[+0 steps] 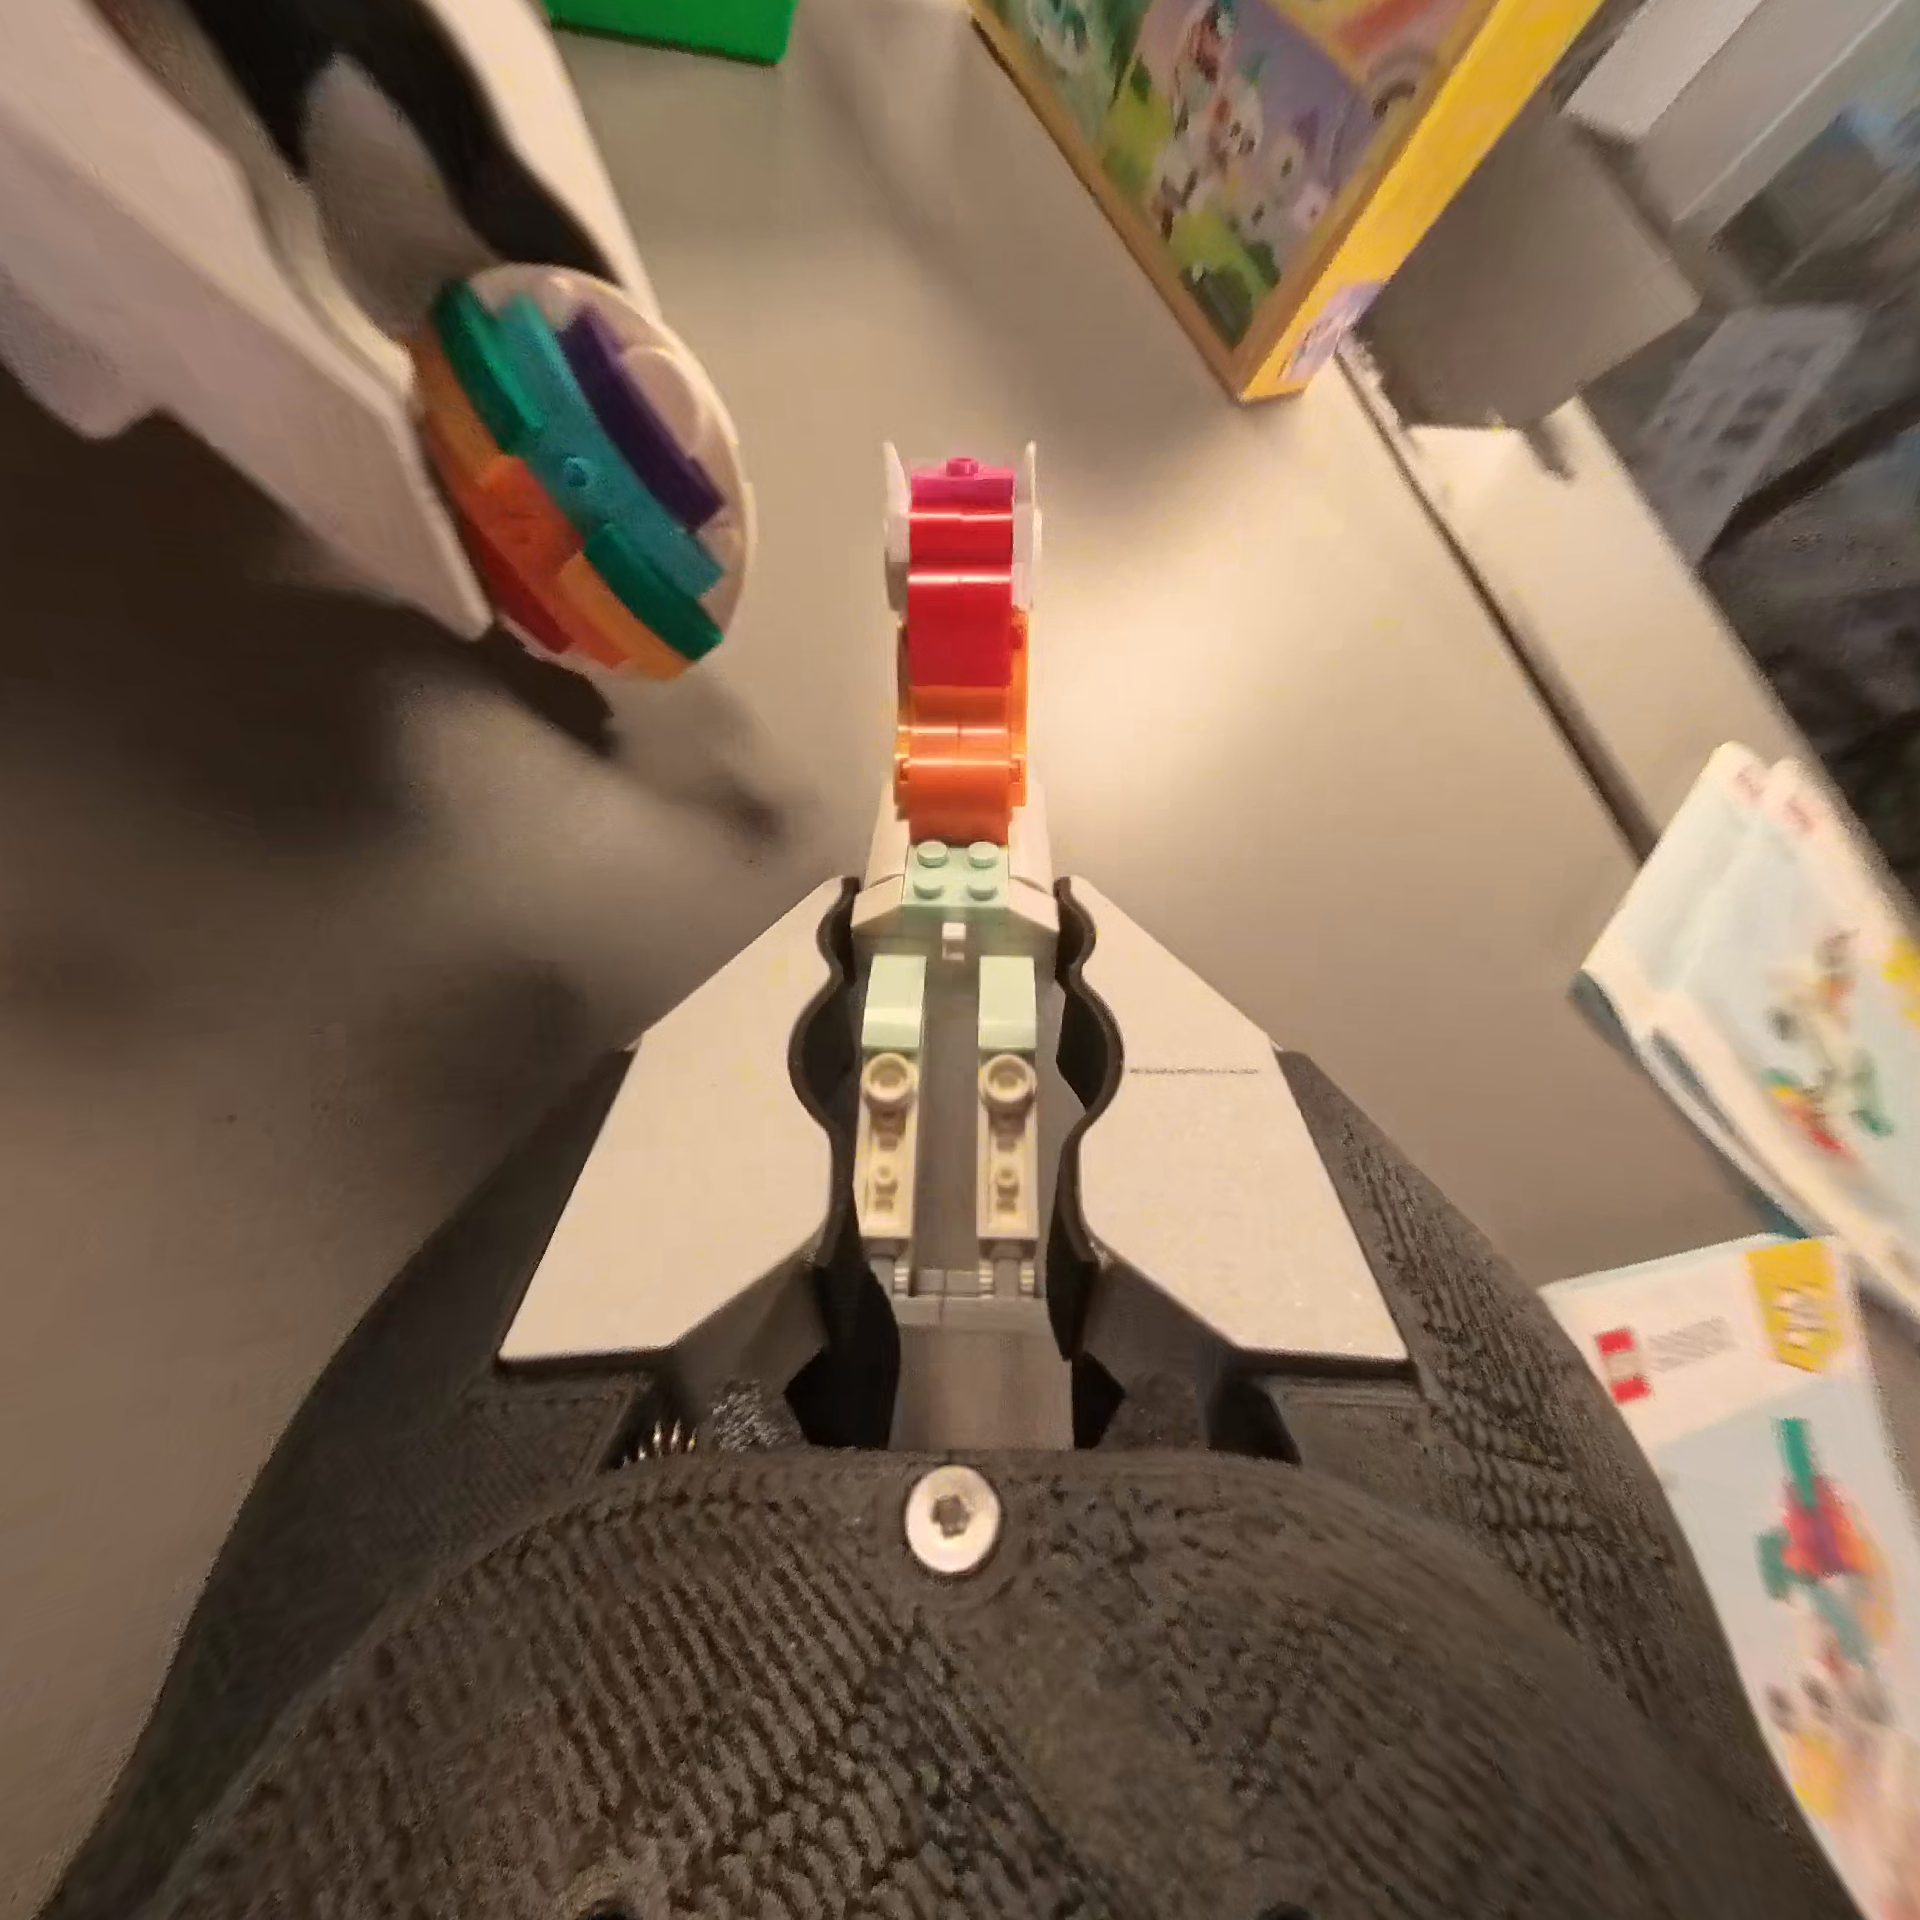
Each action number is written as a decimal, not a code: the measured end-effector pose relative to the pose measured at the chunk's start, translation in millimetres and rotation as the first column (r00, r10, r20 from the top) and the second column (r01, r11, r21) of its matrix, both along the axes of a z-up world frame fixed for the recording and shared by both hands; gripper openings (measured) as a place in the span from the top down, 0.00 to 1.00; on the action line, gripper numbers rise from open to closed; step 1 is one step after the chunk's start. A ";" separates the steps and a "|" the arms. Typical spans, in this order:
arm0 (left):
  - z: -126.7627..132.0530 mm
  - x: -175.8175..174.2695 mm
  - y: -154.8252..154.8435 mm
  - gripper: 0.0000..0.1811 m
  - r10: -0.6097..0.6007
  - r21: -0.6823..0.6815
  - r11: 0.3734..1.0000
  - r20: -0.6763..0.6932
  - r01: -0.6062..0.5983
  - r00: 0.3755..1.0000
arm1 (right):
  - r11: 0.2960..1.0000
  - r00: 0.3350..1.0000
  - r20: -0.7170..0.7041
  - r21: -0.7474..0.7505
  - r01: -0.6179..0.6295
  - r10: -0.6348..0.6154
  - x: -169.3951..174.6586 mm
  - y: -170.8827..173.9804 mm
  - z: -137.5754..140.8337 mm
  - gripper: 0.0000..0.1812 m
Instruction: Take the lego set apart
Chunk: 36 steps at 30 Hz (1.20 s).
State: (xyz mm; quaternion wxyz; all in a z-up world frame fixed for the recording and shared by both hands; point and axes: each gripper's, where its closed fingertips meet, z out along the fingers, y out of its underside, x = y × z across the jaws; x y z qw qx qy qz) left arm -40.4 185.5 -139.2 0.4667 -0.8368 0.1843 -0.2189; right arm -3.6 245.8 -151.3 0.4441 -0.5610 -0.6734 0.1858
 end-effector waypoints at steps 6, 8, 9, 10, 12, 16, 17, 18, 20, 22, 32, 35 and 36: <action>-10.7 -7.0 1.7 0.56 0.044 -0.037 0.998 -0.052 -0.046 0.998 | 0.969 0.999 -0.036 0.248 -0.012 0.021 4.1 -16.3 15.4 0.80; -13.7 -13.3 5.2 0.47 0.083 -0.032 0.996 -0.084 -0.086 0.993 | 0.931 0.997 -0.082 0.365 0.019 0.012 5.0 -13.2 29.0 0.81; -15.4 -17.6 6.9 0.43 0.106 -0.027 0.994 -0.110 -0.109 0.988 | 0.897 0.995 -0.097 0.440 0.034 0.010 6.3 -11.1 36.5 0.81; -16.7 -20.5 7.9 0.40 0.117 -0.022 0.992 -0.136 -0.121 0.984 | 0.861 0.994 -0.109 0.507 0.046 0.011 7.2 -10.0 43.2 0.81; -15.5 -20.7 8.7 0.36 0.117 0.000 0.993 -0.157 -0.118 0.981 | 0.773 0.990 -0.135 0.631 0.063 0.029 8.6 -11.4 55.7 0.81; 18.6 18.3 -2.6 0.42 -0.044 0.096 0.995 0.111 0.034 0.993 | 0.507 0.991 -0.111 0.860 0.061 0.069 8.0 -22.6 74.4 0.81; 30.5 28.3 -7.8 0.45 -0.094 0.114 0.991 0.222 0.070 0.971 | 0.444 0.991 -0.105 0.894 0.059 0.079 6.2 -27.3 77.9 0.80; 42.3 36.4 -13.5 0.48 -0.145 0.128 0.986 0.338 0.107 0.930 | 0.380 0.992 -0.096 0.923 0.056 0.086 4.0 -32.2 81.1 0.81; 59.2 39.7 -18.6 0.50 -0.182 0.132 0.982 0.524 0.132 0.832 | 0.252 0.991 -0.073 0.967 0.044 0.109 -0.5 -43.9 86.7 0.81; 70.4 33.8 -19.5 0.49 -0.186 0.126 0.983 0.666 0.137 0.723 | 0.145 0.986 -0.052 0.989 0.029 0.156 -4.5 -58.4 90.7 0.81; 57.9 36.1 -18.9 0.78 -0.134 -0.006 0.974 0.789 0.226 0.600 | 0.239 0.967 0.045 0.965 -0.107 0.250 -14.9 -76.4 67.0 0.80; 51.0 22.9 -9.2 0.80 -0.095 0.045 0.995 0.656 0.087 0.749 | 0.575 0.976 -0.005 0.809 -0.124 0.217 -9.9 -59.9 54.0 0.60; 50.2 18.3 -6.6 0.80 -0.077 0.060 0.997 0.621 0.051 0.780 | 0.655 0.978 -0.022 0.746 -0.121 0.206 -7.7 -56.4 52.3 0.60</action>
